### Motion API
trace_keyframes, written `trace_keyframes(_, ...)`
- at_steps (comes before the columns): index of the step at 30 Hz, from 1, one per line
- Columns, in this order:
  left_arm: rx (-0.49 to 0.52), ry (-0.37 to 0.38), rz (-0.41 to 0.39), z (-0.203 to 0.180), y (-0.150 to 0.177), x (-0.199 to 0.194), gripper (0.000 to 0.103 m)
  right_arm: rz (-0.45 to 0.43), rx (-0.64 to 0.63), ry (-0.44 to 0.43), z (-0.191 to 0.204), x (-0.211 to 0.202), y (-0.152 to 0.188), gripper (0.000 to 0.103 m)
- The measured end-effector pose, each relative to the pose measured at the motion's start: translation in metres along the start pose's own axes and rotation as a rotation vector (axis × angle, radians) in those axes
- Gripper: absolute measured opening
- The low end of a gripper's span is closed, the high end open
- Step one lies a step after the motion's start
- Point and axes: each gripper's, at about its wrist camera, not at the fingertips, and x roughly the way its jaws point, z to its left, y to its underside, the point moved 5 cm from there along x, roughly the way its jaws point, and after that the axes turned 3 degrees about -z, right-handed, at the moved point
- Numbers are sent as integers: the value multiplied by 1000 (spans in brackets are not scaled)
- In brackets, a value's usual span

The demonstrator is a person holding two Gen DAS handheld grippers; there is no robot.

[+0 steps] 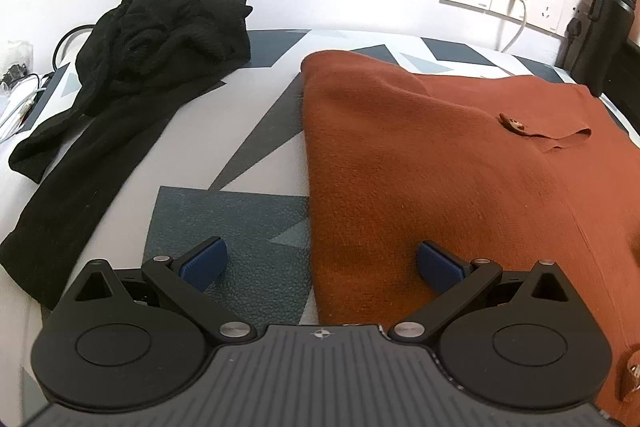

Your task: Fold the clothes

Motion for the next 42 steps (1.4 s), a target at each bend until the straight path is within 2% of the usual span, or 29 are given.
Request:
trace_keyframes(36,14,4,-45,-1,3,-2,103,3,-17,-15,2,5,-3,102)
trace_keyframes(42,3,-1,-50,-1,4,-2,103,8,-34,-42,-1,6,-4,102)
